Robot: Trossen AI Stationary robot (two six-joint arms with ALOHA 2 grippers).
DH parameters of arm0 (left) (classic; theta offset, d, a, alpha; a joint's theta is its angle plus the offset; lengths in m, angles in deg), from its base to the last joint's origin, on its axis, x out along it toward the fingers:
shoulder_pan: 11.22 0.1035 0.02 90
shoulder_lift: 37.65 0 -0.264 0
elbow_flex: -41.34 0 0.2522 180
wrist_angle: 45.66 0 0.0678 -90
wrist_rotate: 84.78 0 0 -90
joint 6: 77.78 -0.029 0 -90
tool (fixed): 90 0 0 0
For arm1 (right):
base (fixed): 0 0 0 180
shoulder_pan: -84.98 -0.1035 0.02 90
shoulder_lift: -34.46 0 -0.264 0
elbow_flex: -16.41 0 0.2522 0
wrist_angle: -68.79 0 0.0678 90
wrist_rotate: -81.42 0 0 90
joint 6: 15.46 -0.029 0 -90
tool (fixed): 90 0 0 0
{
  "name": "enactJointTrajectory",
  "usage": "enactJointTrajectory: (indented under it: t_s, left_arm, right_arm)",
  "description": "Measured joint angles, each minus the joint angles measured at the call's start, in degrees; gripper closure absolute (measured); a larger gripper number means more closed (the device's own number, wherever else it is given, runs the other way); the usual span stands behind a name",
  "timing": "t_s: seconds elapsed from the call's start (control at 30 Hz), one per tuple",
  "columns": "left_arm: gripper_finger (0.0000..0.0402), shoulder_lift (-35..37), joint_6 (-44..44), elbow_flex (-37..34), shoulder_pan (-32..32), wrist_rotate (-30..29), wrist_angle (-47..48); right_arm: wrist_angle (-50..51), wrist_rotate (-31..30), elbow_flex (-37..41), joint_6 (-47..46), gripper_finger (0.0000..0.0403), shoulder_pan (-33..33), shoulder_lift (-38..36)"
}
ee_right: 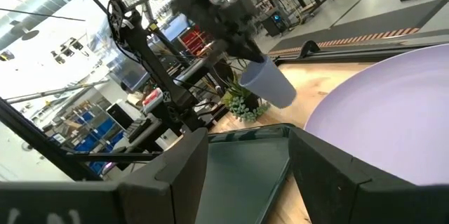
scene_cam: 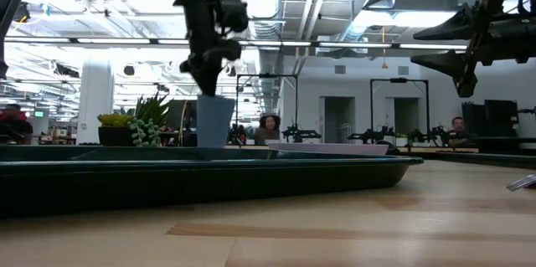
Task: Pick and place plate/cup/fork/spoon on tray
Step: Put the blue cup on the top right of the black serving tray
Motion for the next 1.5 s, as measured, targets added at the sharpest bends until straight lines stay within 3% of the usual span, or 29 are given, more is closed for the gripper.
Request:
enactJointTrajectory:
  t_s: [0.17,0.33,0.53,0.87,1.5]
  left_arm:
    - [0.0401,0.1,3.95,6.79,-4.64,2.2,5.3]
    - [0.0401,0.21,11.56,7.6,-10.51,9.05,4.66]
    - [0.0401,0.05,12.05,4.68,-17.93,6.53,0.61]
    - [0.0401,-0.11,14.41,-7.76,-13.39,7.28,-8.26]
    - [0.0401,-0.01,14.78,-8.78,-11.79,7.3,-11.16]
  right_arm:
    - [0.0,0.0,0.0,-0.02,0.0179,0.0,-0.01]
    - [0.02,0.0,0.0,-0.01,0.0179,0.0,0.0]
    - [0.02,0.0,0.0,-0.02,0.0179,0.0,0.0]
    - [0.02,0.0,0.0,-0.02,0.0179,0.0,-0.02]
    - [0.05,0.02,0.0,-0.01,0.0179,0.0,0.0]
